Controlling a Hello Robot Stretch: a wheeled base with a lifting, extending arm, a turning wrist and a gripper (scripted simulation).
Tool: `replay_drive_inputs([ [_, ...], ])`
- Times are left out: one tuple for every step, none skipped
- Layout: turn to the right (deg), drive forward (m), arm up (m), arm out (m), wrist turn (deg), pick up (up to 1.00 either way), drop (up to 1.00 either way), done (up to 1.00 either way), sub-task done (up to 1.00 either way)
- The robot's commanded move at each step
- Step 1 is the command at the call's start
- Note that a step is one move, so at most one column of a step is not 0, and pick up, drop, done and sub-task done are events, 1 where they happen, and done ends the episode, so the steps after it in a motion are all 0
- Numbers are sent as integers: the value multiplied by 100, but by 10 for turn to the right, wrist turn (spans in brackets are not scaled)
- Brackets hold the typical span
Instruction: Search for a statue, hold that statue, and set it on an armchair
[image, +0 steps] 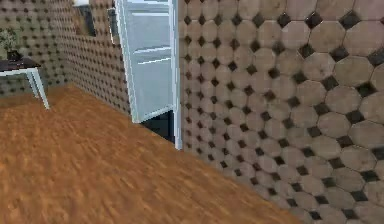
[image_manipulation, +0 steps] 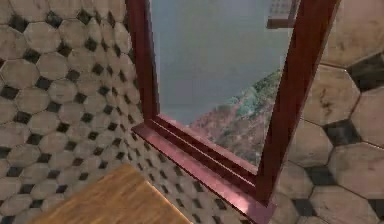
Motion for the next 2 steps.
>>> replay_drive_inputs([
  [-450, 0, 0, 0, 0, 0, 0, 0, 0],
  [0, 5, 0, 0, 0, 0, 0, 0, 0],
])
